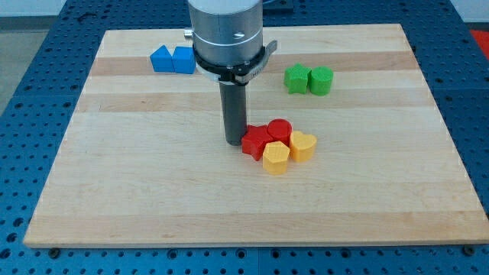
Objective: Separate the blue cube from the blue triangle
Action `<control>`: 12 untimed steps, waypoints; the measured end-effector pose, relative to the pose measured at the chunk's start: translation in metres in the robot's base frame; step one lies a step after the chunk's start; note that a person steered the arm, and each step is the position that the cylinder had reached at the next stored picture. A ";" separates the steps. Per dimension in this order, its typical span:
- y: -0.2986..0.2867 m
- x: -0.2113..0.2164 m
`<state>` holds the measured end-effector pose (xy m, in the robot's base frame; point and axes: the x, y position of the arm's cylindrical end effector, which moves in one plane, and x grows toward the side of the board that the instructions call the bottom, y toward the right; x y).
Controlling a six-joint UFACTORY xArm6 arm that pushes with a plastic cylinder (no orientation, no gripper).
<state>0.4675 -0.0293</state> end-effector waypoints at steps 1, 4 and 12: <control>0.003 0.003; -0.085 -0.061; -0.094 -0.222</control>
<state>0.2456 -0.1234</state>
